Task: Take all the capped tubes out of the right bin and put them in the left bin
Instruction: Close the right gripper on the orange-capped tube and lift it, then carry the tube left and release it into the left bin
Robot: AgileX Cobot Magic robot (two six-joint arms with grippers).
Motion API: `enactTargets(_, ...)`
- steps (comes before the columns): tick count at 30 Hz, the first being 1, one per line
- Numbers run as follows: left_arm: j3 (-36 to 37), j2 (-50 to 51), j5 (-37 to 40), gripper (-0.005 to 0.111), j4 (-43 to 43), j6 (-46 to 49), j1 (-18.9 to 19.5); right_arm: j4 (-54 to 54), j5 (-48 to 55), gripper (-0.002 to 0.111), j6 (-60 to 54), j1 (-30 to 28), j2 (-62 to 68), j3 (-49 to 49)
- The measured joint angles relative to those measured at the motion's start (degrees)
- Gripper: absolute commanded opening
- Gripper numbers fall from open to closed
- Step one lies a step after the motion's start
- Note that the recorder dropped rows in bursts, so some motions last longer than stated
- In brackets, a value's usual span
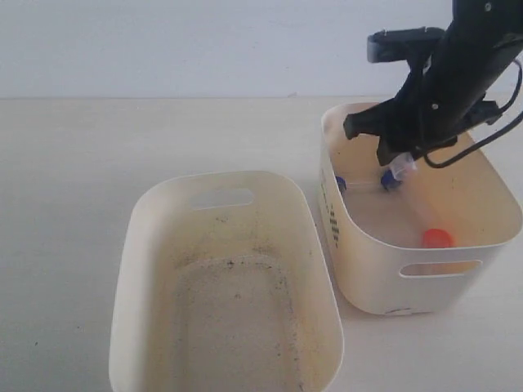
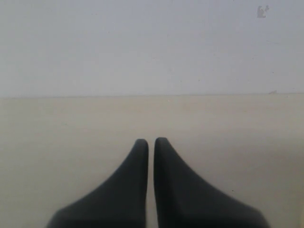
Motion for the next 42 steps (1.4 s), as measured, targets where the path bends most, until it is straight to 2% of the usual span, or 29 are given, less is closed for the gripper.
enactTargets(5, 0.0, 0.0, 0.0, 0.004, 0.0, 0.0, 0.0, 0.5, 2.9, 0.000, 0.0, 0.0, -6.5, 0.0)
enactTargets(9, 0.0, 0.0, 0.0, 0.004, 0.0, 0.0, 0.0, 2.7, 4.4, 0.000, -0.2, 2.7, -11.6, 0.0)
enactTargets(17, 0.0, 0.0, 0.0, 0.004, 0.0, 0.0, 0.0, 11.8, 4.3, 0.000, -0.5, 18.2, -13.9, 0.1)
enactTargets(23, 0.0, 0.0, 0.0, 0.004, 0.0, 0.0, 0.0, 12.6, -5.1, 0.000, 6.6, 29.3, -14.0, 4.5)
enactTargets(27, 0.0, 0.0, 0.0, 0.004, 0.0, 0.0, 0.0, 12.8, -11.4, 0.000, 9.5, 33.0, -14.0, 9.7)
enactTargets(30, 0.0, 0.0, 0.0, 0.004, 0.0, 0.0, 0.0, 12.9, -13.4, 0.011, 10.3, 33.7, -14.0, 12.3)
enactTargets(33, 0.0, 0.0, 0.0, 0.004, 0.0, 0.0, 0.0, 12.9, -14.1, 0.038, 10.7, 33.8, -14.0, 13.4)
enactTargets(35, 0.0, 0.0, 0.0, 0.004, 0.0, 0.0, 0.0, 12.9, -14.3, 0.062, 10.6, 33.8, -14.0, 14.0)
enactTargets(36, 0.0, 0.0, 0.0, 0.004, 0.0, 0.0, 0.0, 12.9, -14.5, 0.069, 10.7, 33.8, -14.0, 14.0)
enactTargets(37, 0.0, 0.0, 0.0, 0.004, 0.0, 0.0, 0.0, 12.9, -14.9, 0.070, 10.7, 33.8, -13.9, 14.0)
enactTargets(39, 0.0, 0.0, 0.0, 0.004, 0.0, 0.0, 0.0, 12.9, -15.3, 0.066, 10.7, 33.8, -13.3, 14.0)
enactTargets(42, 0.0, 0.0, 0.0, 0.004, 0.0, 0.0, 0.0, 12.9, -15.4, 0.052, 10.7, 33.8, -11.4, 14.0)
